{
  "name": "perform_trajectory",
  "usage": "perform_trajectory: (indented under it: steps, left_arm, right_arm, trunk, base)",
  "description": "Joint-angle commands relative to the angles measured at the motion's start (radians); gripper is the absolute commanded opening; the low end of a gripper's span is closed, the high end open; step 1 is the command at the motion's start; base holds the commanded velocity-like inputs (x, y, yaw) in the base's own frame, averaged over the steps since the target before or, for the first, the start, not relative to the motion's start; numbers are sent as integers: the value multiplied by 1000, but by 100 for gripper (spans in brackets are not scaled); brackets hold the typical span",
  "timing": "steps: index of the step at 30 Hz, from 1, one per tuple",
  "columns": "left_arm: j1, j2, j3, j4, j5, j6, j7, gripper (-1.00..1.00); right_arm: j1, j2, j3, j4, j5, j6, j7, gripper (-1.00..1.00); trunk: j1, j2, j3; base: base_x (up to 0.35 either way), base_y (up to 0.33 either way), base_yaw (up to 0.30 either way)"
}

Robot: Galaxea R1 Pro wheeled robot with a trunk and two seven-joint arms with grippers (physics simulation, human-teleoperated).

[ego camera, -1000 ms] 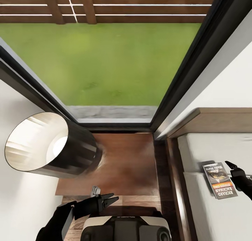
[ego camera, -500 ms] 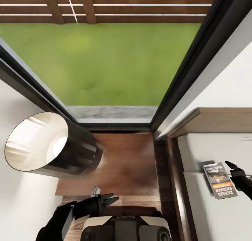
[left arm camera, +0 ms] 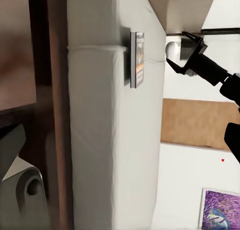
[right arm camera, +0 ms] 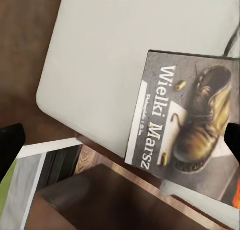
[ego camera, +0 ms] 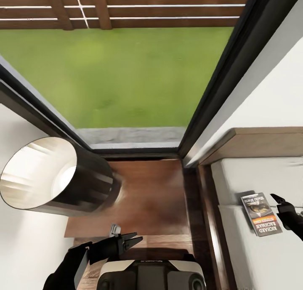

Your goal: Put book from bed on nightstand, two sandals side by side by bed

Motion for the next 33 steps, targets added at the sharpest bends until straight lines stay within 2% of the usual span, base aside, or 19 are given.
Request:
perform_trajectory:
  steps: [1,27,33]
  left_arm:
    - [0,-1,4,-1,-1,11,-5,100]
    - [0,-1,4,0,-1,11,-5,100]
    - [0,-1,3,-1,-1,11,-5,100]
  right_arm:
    - [-1,0,-3,0,-4,6,2,100]
    - [-1,0,-3,0,-4,6,2,100]
    - [-1,0,-3,0,-4,6,2,100]
  trunk:
    - [0,-1,-1]
    - [0,-1,-1]
    - [23,-43,-19]
  base:
    - [0,0,-162]
    - [0,0,-8]
    - [0,0,0]
